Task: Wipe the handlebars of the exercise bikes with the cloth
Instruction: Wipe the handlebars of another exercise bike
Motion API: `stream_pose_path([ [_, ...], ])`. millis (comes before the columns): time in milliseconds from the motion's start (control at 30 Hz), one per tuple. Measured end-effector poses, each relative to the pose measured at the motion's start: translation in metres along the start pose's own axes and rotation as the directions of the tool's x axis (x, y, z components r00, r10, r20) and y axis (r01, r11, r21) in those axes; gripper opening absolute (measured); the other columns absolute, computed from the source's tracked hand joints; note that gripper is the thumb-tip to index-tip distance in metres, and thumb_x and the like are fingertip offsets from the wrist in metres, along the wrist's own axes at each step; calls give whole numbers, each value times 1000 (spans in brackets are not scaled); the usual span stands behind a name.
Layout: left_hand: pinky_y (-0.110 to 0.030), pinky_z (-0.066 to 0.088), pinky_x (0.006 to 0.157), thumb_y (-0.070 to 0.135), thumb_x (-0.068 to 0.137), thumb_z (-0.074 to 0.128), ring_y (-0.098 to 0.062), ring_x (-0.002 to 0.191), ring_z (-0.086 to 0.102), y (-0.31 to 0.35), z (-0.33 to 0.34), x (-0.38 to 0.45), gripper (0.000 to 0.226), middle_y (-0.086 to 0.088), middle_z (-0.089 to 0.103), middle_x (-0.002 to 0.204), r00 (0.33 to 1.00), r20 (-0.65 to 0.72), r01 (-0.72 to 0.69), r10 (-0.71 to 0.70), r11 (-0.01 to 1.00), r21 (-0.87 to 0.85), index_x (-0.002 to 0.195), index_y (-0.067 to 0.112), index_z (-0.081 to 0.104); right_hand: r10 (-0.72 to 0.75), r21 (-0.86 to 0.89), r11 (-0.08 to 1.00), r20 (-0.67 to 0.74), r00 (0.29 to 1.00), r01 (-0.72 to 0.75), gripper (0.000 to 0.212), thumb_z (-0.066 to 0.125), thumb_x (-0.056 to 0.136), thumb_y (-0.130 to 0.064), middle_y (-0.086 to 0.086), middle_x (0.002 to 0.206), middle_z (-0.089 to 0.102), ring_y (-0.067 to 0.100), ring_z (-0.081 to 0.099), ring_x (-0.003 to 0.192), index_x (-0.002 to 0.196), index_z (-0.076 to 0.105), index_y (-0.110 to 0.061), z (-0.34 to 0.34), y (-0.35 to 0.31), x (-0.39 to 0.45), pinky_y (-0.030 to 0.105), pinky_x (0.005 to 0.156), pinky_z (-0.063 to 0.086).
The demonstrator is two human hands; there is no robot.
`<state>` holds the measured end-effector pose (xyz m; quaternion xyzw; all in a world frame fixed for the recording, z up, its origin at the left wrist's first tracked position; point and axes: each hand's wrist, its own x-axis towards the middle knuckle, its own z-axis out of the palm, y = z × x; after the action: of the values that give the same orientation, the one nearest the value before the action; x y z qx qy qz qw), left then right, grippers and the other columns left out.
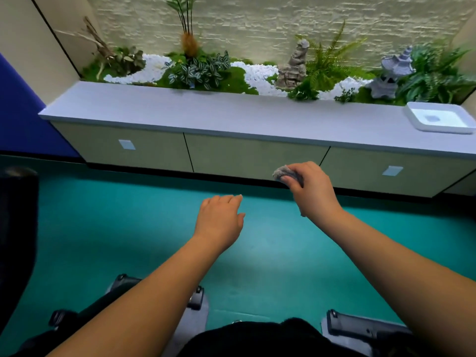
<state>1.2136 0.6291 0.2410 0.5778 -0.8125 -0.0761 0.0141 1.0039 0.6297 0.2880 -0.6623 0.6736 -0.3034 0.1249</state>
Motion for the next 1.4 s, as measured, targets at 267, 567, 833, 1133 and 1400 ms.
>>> stream_pose_path([
  [267, -37, 31, 102, 43, 95, 42, -21, 122, 46, -49, 5, 82, 51, 6, 50, 137, 992, 41, 113, -117, 990, 87, 143, 26, 36, -169, 40, 985, 136, 976, 165, 16, 58, 91, -27, -9, 73, 59, 10, 47, 70, 85, 69, -17, 51, 1, 129, 20, 58, 31],
  [567, -41, 26, 111, 41, 95, 41, -20, 127, 43, -107, -11, 177, 50, 5, 49, 139, 912, -16, 408, -409, 907, 99, 143, 24, 37, -413, 201, 908, 291, 863, 367, 15, 58, 93, -30, -15, 90, 58, 6, 49, 87, 100, 70, -25, 106, -23, 295, 18, 73, 36],
  [833, -43, 22, 112, 40, 95, 42, -21, 129, 40, -167, -28, 188, 50, 3, 49, 139, 756, -24, 654, -654, 753, 79, 142, 23, 38, -598, 386, 799, 419, 684, 462, 16, 53, 95, -29, -15, 96, 68, 2, 59, 91, 96, 69, -28, 185, -97, 375, 21, 80, 46],
  [1133, -43, 21, 113, 40, 96, 43, -21, 133, 37, -276, -30, 170, 51, 2, 45, 144, 568, -43, 823, -822, 568, 22, 144, 23, 36, -728, 532, 686, 490, 480, 496, 15, 54, 95, -26, -18, 97, 69, -2, 62, 93, 96, 69, -27, 301, -215, 408, 28, 91, 51],
  [1400, -39, 18, 114, 39, 95, 43, -22, 135, 34, -358, -36, 155, 53, 1, 41, 147, 424, -25, 903, -905, 425, -64, 145, 23, 35, -805, 574, 585, 499, 322, 573, 15, 54, 95, -24, -12, 99, 70, 8, 62, 91, 95, 68, -23, 381, -304, 416, 13, 98, 34],
])
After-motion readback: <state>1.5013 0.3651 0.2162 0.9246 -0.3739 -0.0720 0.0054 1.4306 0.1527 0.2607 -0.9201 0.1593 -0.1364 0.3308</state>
